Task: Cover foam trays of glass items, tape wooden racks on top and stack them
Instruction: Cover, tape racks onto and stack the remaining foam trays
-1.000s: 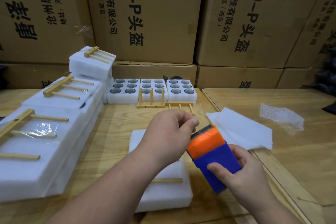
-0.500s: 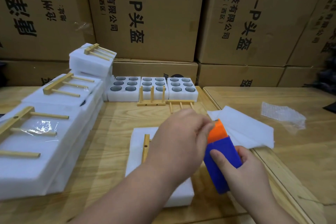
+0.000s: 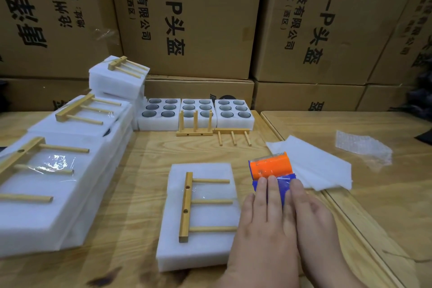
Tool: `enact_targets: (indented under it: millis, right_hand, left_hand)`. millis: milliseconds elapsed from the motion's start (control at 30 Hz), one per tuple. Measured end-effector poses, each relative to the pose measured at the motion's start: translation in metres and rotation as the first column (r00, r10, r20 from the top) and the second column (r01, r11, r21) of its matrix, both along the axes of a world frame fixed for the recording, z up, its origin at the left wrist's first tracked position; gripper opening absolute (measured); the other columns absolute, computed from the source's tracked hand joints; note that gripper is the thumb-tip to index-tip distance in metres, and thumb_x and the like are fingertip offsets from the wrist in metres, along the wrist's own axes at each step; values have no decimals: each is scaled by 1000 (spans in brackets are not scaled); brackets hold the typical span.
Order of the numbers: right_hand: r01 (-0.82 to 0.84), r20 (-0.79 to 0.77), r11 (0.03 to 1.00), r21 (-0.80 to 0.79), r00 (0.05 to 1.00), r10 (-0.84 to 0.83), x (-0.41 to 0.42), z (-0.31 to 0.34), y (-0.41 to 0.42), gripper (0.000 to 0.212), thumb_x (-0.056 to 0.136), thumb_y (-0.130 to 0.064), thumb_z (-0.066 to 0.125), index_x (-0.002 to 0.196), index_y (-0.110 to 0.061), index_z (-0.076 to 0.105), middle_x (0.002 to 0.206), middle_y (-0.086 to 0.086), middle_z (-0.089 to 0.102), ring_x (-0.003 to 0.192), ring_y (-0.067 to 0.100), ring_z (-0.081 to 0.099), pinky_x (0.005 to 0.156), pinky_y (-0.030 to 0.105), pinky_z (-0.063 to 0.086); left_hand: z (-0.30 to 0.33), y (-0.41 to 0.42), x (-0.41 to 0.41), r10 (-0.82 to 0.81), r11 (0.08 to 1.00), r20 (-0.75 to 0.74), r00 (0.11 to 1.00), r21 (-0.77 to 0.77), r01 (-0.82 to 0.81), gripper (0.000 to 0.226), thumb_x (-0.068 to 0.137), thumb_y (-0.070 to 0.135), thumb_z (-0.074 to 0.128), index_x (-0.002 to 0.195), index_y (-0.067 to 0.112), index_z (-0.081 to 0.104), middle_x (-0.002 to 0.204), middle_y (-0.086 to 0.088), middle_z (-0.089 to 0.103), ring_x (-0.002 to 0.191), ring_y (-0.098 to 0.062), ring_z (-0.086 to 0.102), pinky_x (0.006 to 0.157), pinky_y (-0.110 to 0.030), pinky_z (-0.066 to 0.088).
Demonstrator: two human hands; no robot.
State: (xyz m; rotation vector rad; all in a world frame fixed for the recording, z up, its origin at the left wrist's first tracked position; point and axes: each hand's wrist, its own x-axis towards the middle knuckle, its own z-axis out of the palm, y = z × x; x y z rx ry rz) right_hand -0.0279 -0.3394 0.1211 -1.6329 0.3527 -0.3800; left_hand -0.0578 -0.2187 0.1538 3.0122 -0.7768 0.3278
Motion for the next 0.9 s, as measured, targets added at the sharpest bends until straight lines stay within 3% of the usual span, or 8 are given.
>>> enact_targets:
  millis: [67, 167, 333, 433, 500, 600, 800, 900]
  right_hand:
    - [8, -73, 1000, 21, 997, -6, 2, 3, -3, 98, 57, -94, 62, 85, 0, 72, 77, 17, 75, 82, 42, 71, 79, 57, 58]
    - [66, -88, 998, -3, 994, -66, 2, 7, -6, 92, 58, -89, 65, 77, 1, 71, 70, 18, 73, 74, 40, 69, 78, 54, 57]
    - [185, -13, 954, -236, 981, -193, -5, 15, -14, 60, 68, -74, 73, 56, -16, 66, 48, 0, 63, 43, 10, 52, 56, 38, 48]
    - [292, 37, 863, -411, 952, -304, -11, 16, -34, 64, 56, -84, 62, 62, -20, 66, 52, -6, 64, 51, 9, 59, 55, 33, 43]
    - [293, 41, 713, -637, 936, -349, -16, 14, -59, 60, 54, -90, 51, 73, -34, 63, 61, -14, 61, 62, 18, 59, 60, 33, 45]
    - [122, -6, 518, -846, 971, -239, -24, 3, -111, 44, 67, -92, 49, 91, -56, 56, 69, -26, 62, 61, 2, 61, 55, 30, 52]
    - [146, 106, 86, -986, 928, -356, -9, -30, -160, 69, 68, -98, 30, 70, -31, 46, 46, -5, 56, 55, 16, 64, 66, 33, 28]
    - [73, 56, 45, -996, 950, -308, -6, -34, -171, 48, 80, -83, 41, 80, -35, 36, 49, -6, 59, 56, 21, 65, 65, 34, 26]
  left_hand:
    - [-2, -2, -4, -2, 999, -29, 1000, 33, 3, 61, 75, 41, 43, 127, 27, 71, 135, -6, 65, 126, -24, 61, 94, -35, 57]
    - [-3, -1, -6, -32, 999, -34, 999, 41, 34, 57, 73, 41, 43, 118, 31, 76, 131, -4, 67, 122, -21, 65, 92, -34, 58]
    - [4, 14, -7, -185, 978, 66, 980, -86, 191, 52, 60, 65, 58, 105, 48, 77, 129, 3, 69, 117, -9, 66, 93, -24, 55]
    - [10, 43, -8, -254, 922, 145, 956, -261, 284, 41, 73, 57, 43, 96, 52, 76, 125, 9, 71, 113, -1, 67, 87, -21, 57]
    - [11, 67, -10, -253, 813, 268, 930, -462, 355, 32, 77, 45, 50, 90, 45, 79, 123, 10, 72, 111, 0, 67, 82, -26, 59]
    - [4, 101, -12, -38, 636, 415, 909, -692, 343, 20, 80, 31, 59, 86, 35, 78, 113, 16, 74, 112, 0, 67, 87, -30, 53]
    - [-39, 133, -6, 187, 256, 224, 956, -951, 172, 25, 87, 30, 54, 106, 23, 69, 123, 12, 71, 128, -16, 60, 108, -28, 43]
    - [-58, 137, -1, 211, 81, 133, 968, -990, 119, 37, 83, 32, 55, 118, 27, 63, 138, 2, 63, 136, -20, 53, 115, -33, 37]
